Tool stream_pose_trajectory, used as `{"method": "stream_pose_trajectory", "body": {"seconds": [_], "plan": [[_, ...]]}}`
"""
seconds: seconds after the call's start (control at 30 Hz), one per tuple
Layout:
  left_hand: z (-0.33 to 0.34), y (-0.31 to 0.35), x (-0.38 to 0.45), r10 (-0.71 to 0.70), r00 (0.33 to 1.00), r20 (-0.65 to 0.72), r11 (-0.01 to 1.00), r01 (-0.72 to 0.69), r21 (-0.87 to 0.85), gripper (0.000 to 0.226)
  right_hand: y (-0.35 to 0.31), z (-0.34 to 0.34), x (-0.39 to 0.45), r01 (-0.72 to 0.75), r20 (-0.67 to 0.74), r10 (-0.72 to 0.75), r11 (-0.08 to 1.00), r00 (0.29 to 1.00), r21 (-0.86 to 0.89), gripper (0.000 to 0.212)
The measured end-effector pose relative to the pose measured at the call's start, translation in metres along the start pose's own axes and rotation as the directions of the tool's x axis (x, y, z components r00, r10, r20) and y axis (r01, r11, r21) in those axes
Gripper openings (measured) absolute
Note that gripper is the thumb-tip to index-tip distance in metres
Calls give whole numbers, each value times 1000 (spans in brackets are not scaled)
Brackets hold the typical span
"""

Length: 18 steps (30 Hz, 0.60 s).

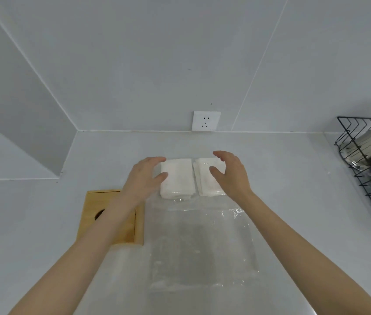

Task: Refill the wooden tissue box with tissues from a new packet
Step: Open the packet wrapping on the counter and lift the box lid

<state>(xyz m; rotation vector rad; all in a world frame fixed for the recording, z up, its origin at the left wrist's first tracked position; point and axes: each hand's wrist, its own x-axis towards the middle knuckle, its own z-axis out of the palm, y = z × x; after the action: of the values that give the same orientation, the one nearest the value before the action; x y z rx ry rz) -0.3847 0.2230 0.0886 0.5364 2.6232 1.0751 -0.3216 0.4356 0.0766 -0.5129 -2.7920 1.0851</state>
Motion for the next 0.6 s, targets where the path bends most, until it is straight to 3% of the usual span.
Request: {"method": "stream_pose_trajectory", "body": {"seconds": [0.17,0.3,0.47,0.6], "plan": [[-28,-1,-57,43,999,-15,999,-43,13,36,-46,0,-44,146,136,-150,988,979,44,26],[-45,-33,-97,51,998,-23,988,-47,148,42,-72,29,-76,314,215,-313,949,925,32,25],[-60,-81,-133,-50,999,18,960,43,275,71,-86,85,-106,474,432,-407,879,805,-55,61],[-61,-101,-140,-61,995,75,972,42,233,72,-84,110,-113,532,515,-373,823,771,-200,75]]}}
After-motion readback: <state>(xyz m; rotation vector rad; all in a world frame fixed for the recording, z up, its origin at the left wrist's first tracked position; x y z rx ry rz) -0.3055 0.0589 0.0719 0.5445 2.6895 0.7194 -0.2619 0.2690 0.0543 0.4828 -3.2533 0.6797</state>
